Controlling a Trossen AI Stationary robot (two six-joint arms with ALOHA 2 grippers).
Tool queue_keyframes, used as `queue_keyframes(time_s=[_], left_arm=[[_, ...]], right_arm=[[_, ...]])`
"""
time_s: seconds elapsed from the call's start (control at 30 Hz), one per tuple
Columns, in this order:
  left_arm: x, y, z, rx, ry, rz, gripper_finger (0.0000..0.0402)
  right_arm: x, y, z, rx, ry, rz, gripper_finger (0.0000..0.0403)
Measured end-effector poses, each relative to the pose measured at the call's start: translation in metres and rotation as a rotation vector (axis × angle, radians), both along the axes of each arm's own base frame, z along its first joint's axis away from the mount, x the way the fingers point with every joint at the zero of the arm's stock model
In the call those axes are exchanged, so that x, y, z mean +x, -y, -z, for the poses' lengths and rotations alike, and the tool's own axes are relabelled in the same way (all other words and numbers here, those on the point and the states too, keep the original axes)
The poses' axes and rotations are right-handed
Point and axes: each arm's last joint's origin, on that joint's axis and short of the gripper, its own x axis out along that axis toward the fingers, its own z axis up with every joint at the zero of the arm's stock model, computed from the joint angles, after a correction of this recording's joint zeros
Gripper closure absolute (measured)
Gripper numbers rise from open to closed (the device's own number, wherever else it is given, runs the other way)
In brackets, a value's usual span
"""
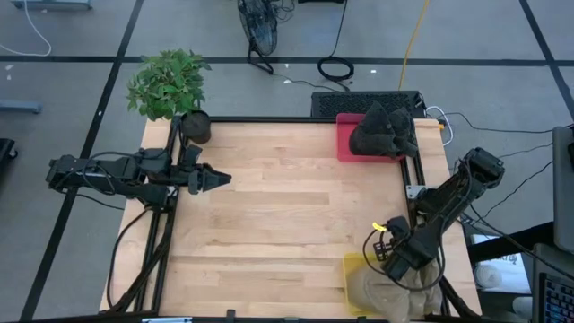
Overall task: Pick & Place hat
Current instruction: Adjust the bins, then return to Home Position
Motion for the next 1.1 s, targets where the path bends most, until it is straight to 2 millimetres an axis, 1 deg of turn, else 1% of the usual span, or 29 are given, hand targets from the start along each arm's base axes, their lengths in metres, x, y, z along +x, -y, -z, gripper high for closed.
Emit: queue_keyframes(time_s=[0.2, 0.33, 0.43, 0.57, 0.63, 0.7, 0.77, 0.83, 0.9, 1.0, 1.07, 1.1], left_arm=[[0.0, 0.0, 0.0, 0.001, 0.0, 0.0, 0.0213], [0.0, 0.0, 0.0, 0.004, 0.0, 0.0, 0.0213], [0.0, 0.0, 0.0, 0.005, 0.0, -0.001, 0.0213], [0.0, 0.0, 0.0, 0.018, 0.001, -0.01, 0.0213], [0.0, -0.001, -0.001, 0.03, 0.007, -0.035, 0.0213], [0.0, -0.003, -0.001, 0.039, 0.007, -0.068, 0.0213], [0.0, -0.006, -0.001, 0.039, 0.006, -0.095, 0.0213], [0.0, -0.01, -0.001, 0.036, 0.01, -0.103, 0.0213], [0.001, -0.013, -0.005, 0.016, 0.055, -0.098, 0.0213], [0.005, -0.015, -0.022, 0.036, 0.237, -0.016, 0.0213], [0.009, -0.016, -0.031, 0.085, 0.339, 0.1, 0.0218], [0.012, -0.015, -0.033, 0.106, 0.353, 0.164, 0.0224]], right_arm=[[0.0, -0.002, 0.001, 0.001, 0.002, -0.005, 0.0403], [-0.001, 0.001, -0.003, -0.013, 0.018, -0.021, 0.0403], [-0.004, 0.007, -0.017, -0.06, 0.009, -0.029, 0.0403], [-0.01, 0.025, -0.048, -0.212, 0.0, -0.037, 0.0403], [-0.011, 0.037, -0.065, -0.273, 0.055, -0.051, 0.0403], [-0.009, 0.05, -0.078, -0.301, 0.177, -0.074, 0.0403], [-0.005, 0.065, -0.09, -0.354, 0.314, -0.086, 0.0403], [-0.001, 0.079, -0.1, -0.406, 0.394, -0.098, 0.0403], [0.006, 0.09, -0.108, -0.433, 0.451, -0.142, 0.0403], [0.021, 0.106, -0.121, -0.464, 0.546, -0.276, 0.0403], [0.037, 0.114, -0.13, -0.487, 0.647, -0.4, 0.0403], [0.045, 0.116, -0.135, -0.498, 0.697, -0.462, 0.0403]])
